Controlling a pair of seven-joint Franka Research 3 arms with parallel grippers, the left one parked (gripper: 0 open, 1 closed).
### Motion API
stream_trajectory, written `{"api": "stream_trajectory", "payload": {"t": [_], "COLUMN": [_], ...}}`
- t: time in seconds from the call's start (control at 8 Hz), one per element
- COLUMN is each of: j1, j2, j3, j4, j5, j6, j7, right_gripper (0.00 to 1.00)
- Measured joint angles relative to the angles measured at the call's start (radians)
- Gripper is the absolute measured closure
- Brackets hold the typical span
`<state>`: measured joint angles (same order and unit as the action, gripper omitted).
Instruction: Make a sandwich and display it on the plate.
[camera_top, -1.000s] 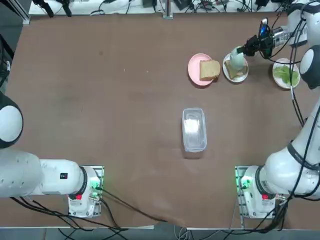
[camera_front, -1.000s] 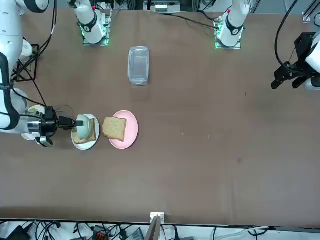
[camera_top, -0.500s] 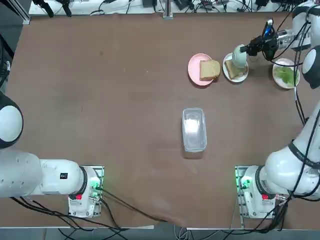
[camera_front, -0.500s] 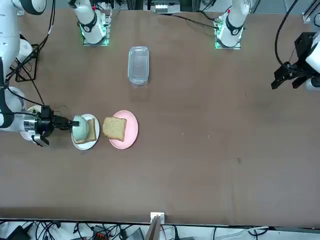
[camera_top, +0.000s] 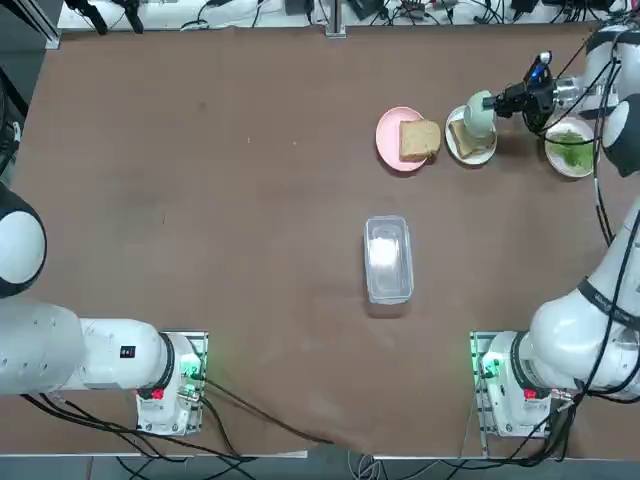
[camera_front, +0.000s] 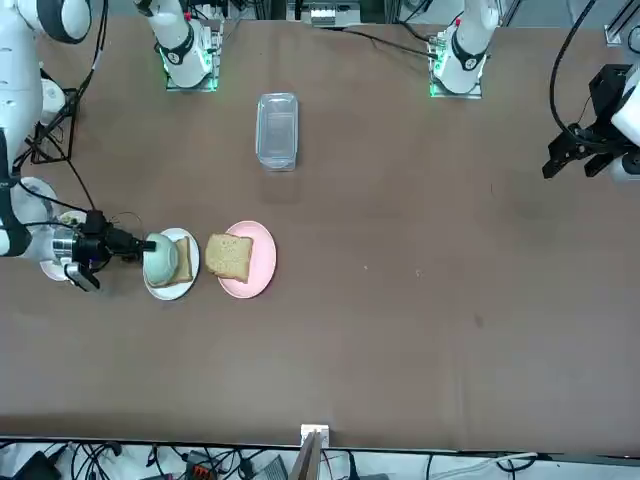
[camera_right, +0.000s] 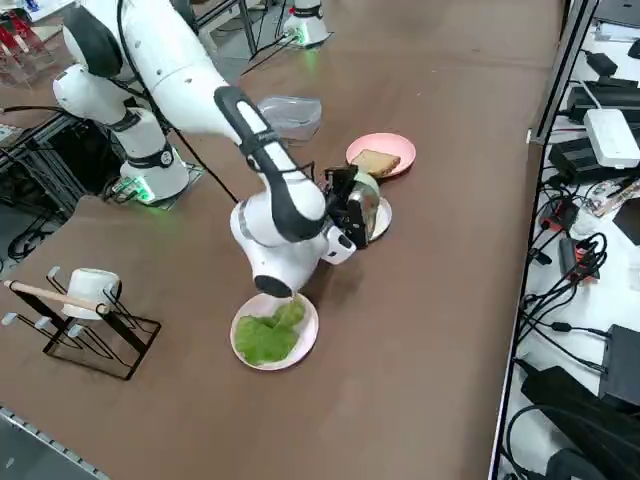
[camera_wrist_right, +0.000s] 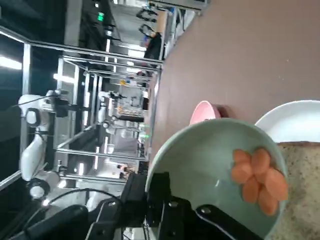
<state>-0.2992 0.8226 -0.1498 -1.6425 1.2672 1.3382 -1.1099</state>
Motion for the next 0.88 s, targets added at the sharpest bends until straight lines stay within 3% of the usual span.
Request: {"api": "stream_trajectory", "payload": {"t": [0.88], "j1": [-0.040], "j2": [0.030], "j3": [0.000], "j4": [0.001], "j5": [0.056], "j6": [-0.099], "j7": [-0.049], "right_gripper": [0.97]}}
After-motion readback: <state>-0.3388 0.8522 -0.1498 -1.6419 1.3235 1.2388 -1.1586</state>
